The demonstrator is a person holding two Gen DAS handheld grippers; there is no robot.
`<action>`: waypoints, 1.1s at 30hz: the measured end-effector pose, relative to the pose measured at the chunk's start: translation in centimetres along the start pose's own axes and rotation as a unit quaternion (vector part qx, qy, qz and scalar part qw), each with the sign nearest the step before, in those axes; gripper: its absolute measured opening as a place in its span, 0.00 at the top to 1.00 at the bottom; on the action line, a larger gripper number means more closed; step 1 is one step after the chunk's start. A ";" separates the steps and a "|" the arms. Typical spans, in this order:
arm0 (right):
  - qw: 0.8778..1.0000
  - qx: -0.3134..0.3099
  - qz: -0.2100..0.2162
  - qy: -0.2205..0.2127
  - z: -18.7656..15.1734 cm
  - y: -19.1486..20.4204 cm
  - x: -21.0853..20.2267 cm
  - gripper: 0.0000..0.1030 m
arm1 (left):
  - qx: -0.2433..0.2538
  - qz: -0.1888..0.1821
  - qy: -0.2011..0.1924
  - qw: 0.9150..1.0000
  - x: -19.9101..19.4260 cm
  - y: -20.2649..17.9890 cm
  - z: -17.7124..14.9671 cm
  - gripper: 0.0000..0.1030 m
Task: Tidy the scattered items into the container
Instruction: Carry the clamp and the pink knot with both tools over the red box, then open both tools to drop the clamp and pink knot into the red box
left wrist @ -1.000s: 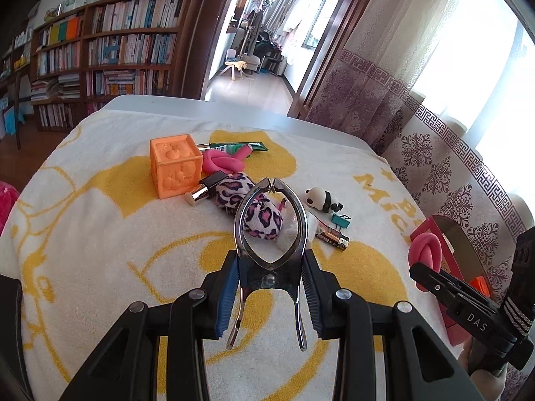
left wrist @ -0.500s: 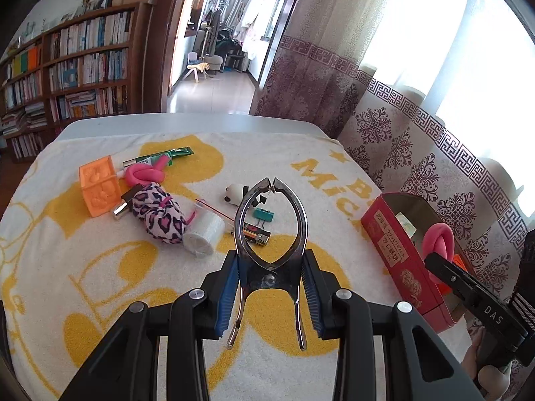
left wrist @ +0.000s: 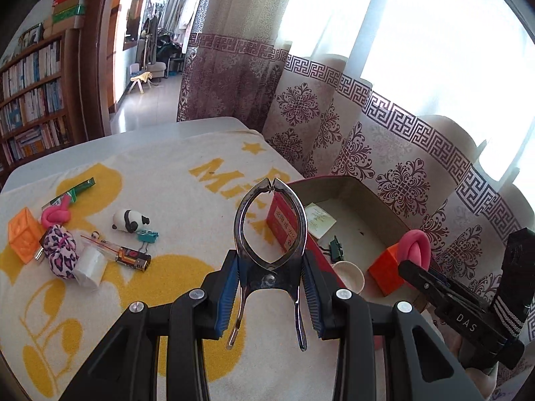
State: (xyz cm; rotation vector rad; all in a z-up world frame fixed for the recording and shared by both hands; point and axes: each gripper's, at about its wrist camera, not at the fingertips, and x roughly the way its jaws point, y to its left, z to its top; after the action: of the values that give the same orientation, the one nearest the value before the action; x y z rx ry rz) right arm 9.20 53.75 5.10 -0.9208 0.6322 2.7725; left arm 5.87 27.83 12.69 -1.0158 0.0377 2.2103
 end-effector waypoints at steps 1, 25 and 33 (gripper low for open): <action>1.000 -0.002 0.002 0.004 0.0 -0.2 0.1 0.58 | 0.005 -0.005 0.001 1.000 0.2 -0.7 0.3 0.63; 0.998 -0.053 0.003 0.045 -0.2 -0.5 1.8 0.56 | 0.062 -0.072 0.022 0.995 7.6 -9.6 6.0 0.63; 0.998 -0.047 0.022 0.042 -0.1 -0.4 1.7 0.44 | 0.047 -0.066 0.037 0.996 9.7 -9.7 6.5 0.29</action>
State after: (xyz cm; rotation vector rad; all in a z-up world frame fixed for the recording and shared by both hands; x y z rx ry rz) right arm 8.05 54.11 3.85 -1.0590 0.5428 2.8367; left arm 3.10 42.73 13.00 -1.0171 0.1038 2.0322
